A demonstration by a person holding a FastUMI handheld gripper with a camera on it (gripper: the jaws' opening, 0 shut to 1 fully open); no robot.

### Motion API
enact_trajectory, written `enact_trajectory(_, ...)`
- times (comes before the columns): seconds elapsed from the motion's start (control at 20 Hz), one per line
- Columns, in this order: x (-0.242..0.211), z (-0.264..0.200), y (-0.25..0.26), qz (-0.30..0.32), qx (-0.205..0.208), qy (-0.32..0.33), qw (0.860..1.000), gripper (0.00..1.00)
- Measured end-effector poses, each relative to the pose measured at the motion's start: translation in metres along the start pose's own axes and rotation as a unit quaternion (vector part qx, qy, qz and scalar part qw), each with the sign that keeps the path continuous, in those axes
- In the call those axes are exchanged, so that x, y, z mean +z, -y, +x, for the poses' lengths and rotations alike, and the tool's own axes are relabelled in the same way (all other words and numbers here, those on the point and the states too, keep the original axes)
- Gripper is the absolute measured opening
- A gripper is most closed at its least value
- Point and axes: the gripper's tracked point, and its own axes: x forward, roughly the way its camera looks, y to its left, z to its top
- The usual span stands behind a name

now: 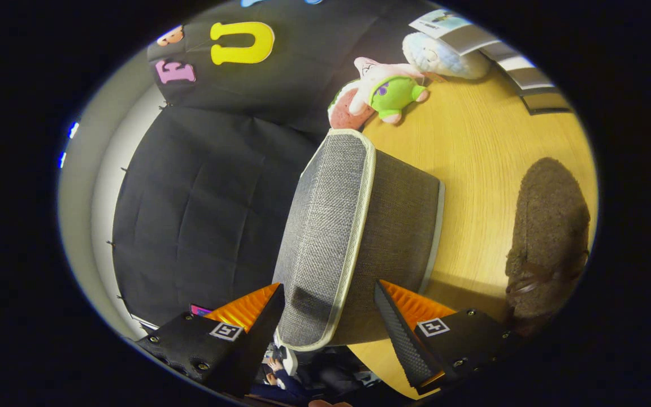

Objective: Open the storage box then place both shoes into the box .Put the left shoe in first, then the right shoe, with the right side of both shoes facing outward in a uniform manner.

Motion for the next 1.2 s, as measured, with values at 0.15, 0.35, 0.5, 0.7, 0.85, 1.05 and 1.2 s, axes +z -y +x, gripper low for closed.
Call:
enact_trajectory(0.15,0.004,0.002,-0.002,0.013,0.019,0.005,1.0,0.95)
enact_trajectory(0.35,0.004,0.007,-0.006,0.024,0.037,0.004,0.999,0.67)
enact_trajectory(0.5,0.01,0.001,-0.011,0.06,0.06,0.015,0.996,0.3)
enact_trajectory(0.7,0.014,-0.007,-0.02,0.085,0.069,0.026,0.994,0.01)
enact_trajectory(0.85,0.016,-0.009,-0.025,0.088,0.064,0.019,0.994,0.01)
enact_trajectory(1.05,0.018,-0.012,-0.043,0.079,0.053,0.018,0.995,0.01)
enact_trajectory(1.2,0.025,-0.016,-0.063,0.073,0.053,0.033,0.995,0.01)
